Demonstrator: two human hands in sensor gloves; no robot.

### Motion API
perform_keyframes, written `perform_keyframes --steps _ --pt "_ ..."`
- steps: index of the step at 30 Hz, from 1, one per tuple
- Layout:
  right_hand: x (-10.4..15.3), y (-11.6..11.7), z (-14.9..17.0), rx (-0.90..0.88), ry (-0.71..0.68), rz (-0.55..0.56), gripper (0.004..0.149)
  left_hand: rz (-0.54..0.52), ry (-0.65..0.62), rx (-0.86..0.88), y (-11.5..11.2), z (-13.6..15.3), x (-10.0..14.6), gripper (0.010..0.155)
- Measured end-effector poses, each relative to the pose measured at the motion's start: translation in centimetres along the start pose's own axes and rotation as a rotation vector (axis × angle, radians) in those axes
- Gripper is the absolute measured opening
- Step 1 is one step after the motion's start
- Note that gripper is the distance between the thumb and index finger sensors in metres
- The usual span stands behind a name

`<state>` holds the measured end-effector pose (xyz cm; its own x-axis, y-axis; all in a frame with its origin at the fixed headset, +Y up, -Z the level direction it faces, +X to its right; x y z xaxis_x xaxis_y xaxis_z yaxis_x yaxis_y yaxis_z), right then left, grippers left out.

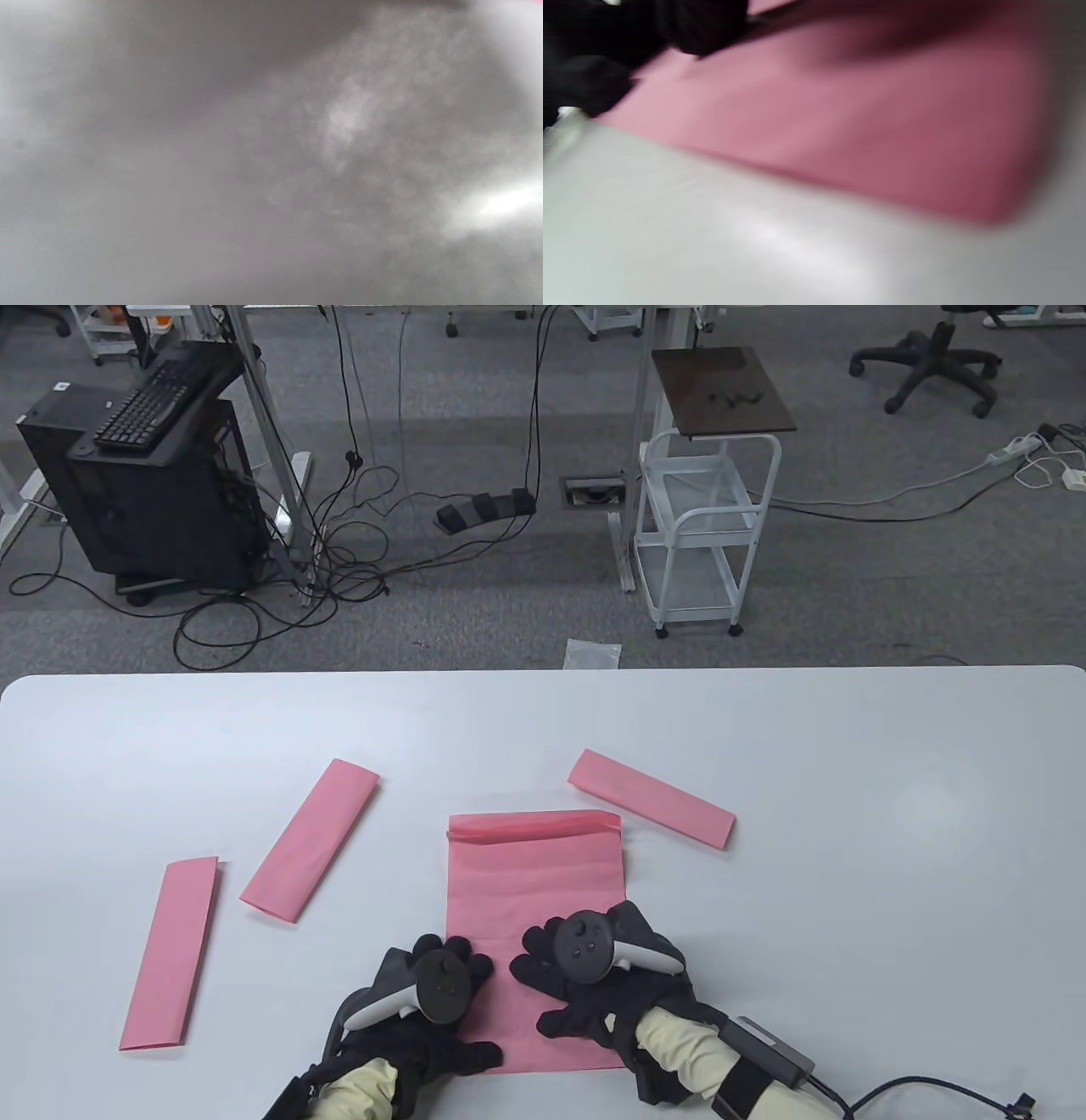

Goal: Unfold complexly folded papers and stack

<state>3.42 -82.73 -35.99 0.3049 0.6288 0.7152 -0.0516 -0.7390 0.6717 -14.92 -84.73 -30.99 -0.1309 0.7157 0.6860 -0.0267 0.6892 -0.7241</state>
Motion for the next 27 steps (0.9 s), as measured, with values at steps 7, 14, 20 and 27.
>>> perform_keyframes --steps 7,14,20,27 --pt "-1.2 -3.9 8.5 -0.271 0.263 0.085 0.056 -0.001 -0.002 0.001 0.0 0.0 0.0 0.098" --pt "0.0 -4.3 5.7 -0.117 0.208 0.197 0.062 -0.001 -0.001 -0.001 0.0 0.0 0.0 0.098" --pt "0.5 -0.5 -0.9 0.037 -0.018 0.027 0.067 0.0 -0.001 -0.001 0.0 0.0 0.1 0.098" --pt "-4.7 -4.5 1.9 -0.133 0.173 0.039 0.058 -0.001 -0.004 -0.002 0.0 -0.1 0.1 0.098"
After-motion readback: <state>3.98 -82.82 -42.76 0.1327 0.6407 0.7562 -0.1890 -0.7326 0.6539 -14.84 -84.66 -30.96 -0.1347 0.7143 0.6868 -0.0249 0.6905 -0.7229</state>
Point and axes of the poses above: the tracker on the back of each hand, its own z axis roughly to the little-finger side, its own x axis roughly from the fingertips to the wrist, y = z × x, the point moved 5 cm from there along -x, roughly from the wrist to the fingertips, and after that the axes turned 15 degrees about y, right-handed, at the moved point
